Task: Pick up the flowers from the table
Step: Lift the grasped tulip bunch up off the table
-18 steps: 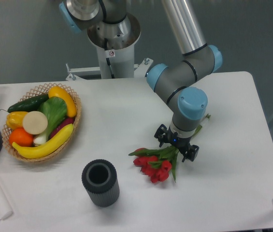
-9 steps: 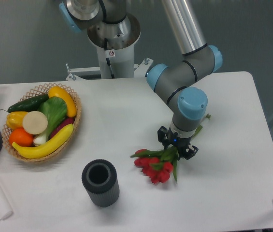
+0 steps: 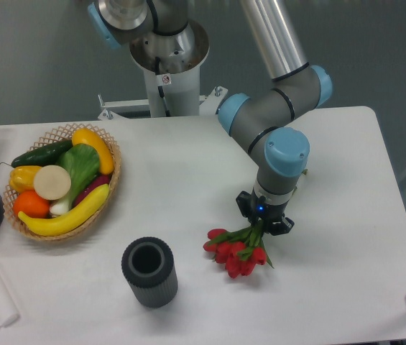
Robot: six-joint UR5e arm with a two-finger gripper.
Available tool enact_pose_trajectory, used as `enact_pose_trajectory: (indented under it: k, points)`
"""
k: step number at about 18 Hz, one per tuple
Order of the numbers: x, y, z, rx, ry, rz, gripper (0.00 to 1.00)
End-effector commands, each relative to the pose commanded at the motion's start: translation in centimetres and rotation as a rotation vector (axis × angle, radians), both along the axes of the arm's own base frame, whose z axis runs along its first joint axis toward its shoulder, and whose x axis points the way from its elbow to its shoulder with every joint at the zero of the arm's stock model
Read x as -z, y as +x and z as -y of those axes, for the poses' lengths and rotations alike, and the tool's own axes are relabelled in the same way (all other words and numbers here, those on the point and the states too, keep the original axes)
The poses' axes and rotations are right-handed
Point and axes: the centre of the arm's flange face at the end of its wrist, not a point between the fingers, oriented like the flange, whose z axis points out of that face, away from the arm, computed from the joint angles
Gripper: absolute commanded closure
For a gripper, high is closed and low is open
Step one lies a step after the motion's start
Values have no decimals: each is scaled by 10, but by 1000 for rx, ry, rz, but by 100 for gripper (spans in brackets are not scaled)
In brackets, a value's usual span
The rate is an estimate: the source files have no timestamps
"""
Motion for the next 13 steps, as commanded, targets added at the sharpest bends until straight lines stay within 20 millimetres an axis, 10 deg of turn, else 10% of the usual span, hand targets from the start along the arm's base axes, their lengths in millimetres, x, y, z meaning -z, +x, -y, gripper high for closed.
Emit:
enact_pose_trajectory:
  k: [13]
  points:
    - [-174,-32,14,-67,279,-187,72]
